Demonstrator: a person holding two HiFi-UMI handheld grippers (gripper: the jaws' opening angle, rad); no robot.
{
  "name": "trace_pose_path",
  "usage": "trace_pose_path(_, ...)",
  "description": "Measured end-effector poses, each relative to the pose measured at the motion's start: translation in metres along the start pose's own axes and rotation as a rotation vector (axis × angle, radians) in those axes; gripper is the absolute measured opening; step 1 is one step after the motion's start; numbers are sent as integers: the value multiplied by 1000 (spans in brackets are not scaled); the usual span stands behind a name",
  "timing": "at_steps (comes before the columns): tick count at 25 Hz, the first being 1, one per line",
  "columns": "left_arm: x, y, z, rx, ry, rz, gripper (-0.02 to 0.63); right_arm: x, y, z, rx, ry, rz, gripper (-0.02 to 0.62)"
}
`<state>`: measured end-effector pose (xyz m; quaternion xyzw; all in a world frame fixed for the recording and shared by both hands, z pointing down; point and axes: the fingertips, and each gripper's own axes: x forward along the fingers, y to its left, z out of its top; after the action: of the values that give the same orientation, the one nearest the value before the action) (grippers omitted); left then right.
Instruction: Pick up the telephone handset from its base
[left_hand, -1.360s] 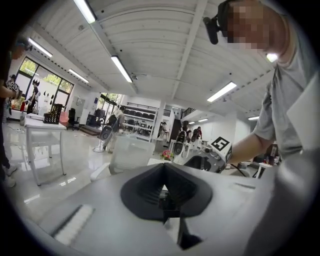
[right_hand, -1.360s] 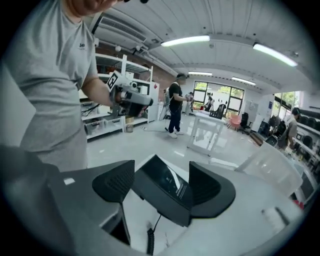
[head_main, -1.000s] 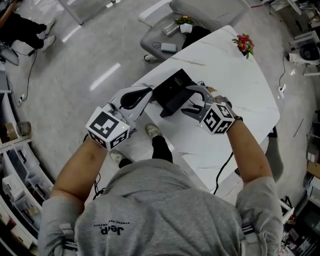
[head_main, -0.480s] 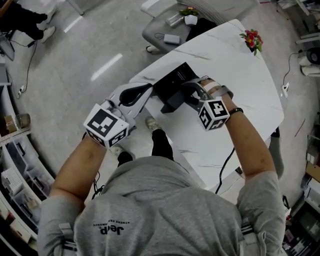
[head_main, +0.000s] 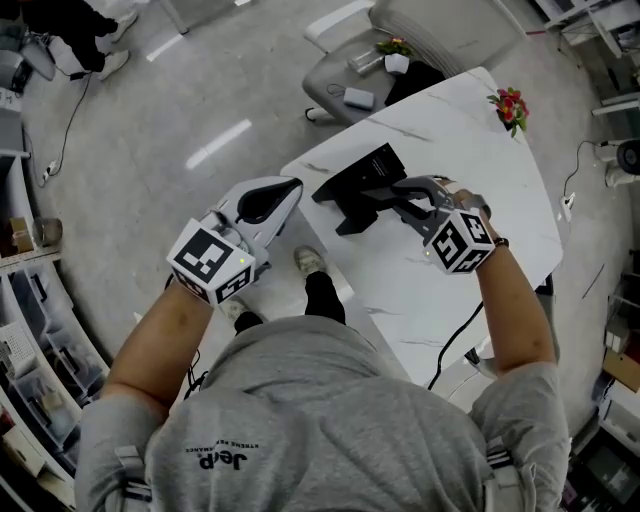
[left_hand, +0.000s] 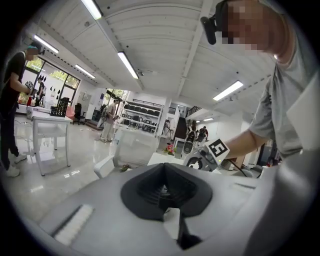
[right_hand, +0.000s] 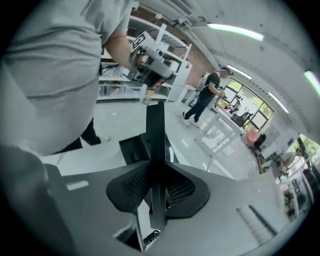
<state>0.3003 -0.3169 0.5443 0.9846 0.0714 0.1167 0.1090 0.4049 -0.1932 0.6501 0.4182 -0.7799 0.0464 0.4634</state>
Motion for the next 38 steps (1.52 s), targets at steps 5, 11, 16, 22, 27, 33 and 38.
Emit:
trace_pose_path(5, -49, 19, 32, -3, -64, 73, 51, -39, -46, 65, 194, -179, -130, 77)
trace_pose_path(11, -128, 39, 77, 28, -153, 187, 51, -77, -87, 163, 340, -371, -194, 77)
trace_pose_path(16, -207, 54, 104, 41, -213, 299, 51, -92, -108, 245, 423, -498, -194, 77)
trace_pose_path(22, -311, 71, 129, 58, -279, 458, 51, -79, -114, 348, 459, -594, -124, 77)
trace_pose_path(27, -396, 75, 136, 62, -320, 601, 51, -49, -105, 425, 428, -625, -35, 77)
trace_pose_path(33, -478, 66, 127, 55, -343, 760, 51, -3, -84, 496, 363, -650, 85, 77)
trace_pose_path(38, -527, 60, 118, 36, -353, 838, 51, 30, -62, 535, 356, -637, 160, 77)
